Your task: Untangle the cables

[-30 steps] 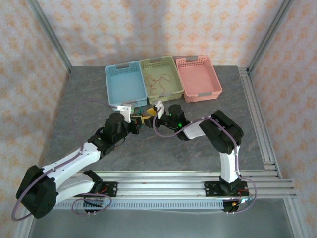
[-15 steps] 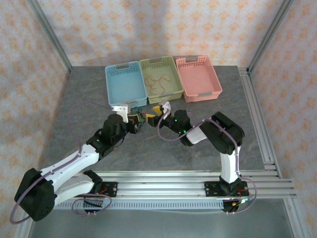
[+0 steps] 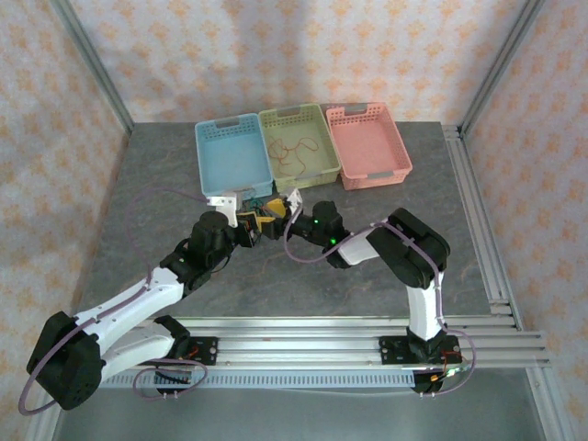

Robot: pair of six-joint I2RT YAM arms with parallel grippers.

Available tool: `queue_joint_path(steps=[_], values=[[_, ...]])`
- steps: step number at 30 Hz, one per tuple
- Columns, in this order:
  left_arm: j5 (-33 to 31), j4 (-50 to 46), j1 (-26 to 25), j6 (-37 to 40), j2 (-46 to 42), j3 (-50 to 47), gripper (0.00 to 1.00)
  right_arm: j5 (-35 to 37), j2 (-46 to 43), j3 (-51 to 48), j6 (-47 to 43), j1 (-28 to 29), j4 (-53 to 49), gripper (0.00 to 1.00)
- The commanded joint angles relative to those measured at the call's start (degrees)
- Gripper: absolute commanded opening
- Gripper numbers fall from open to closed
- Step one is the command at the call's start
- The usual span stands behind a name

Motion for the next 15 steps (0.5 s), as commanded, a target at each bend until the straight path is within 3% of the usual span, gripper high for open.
queue_joint_path(steps=[1, 4, 6, 12, 15], values=[[-1.49, 0.86, -0.55, -0.7, -0.7, -0.16, 0.0, -0.17, 0.63, 2.73, -4.04, 1.31, -8.14, 0.63], [-1.47, 1.01, -0.48, -0.73, -0.82, -0.33, 0.0, 1.65, 0.8, 4.36, -5.96, 1.27, -13.66, 0.56], [-1.68, 0.94, -0.54, -0.76, -0.82, -0.31, 0.0, 2.25, 0.72, 4.86, -5.95, 1.31, -14.79, 0.45], [-2.61, 0.42, -0.49, -1.24, -0.82, -0.2, 0.0, 6.31, -0.5, 2.93, -6.74, 1.34, -12.16, 0.03], [-3.85, -0.12, -0.42, -1.84, -1.17, -0.38, 0.0, 11.4, -1.5, 0.74, -7.09, 0.84, -9.0, 0.0]])
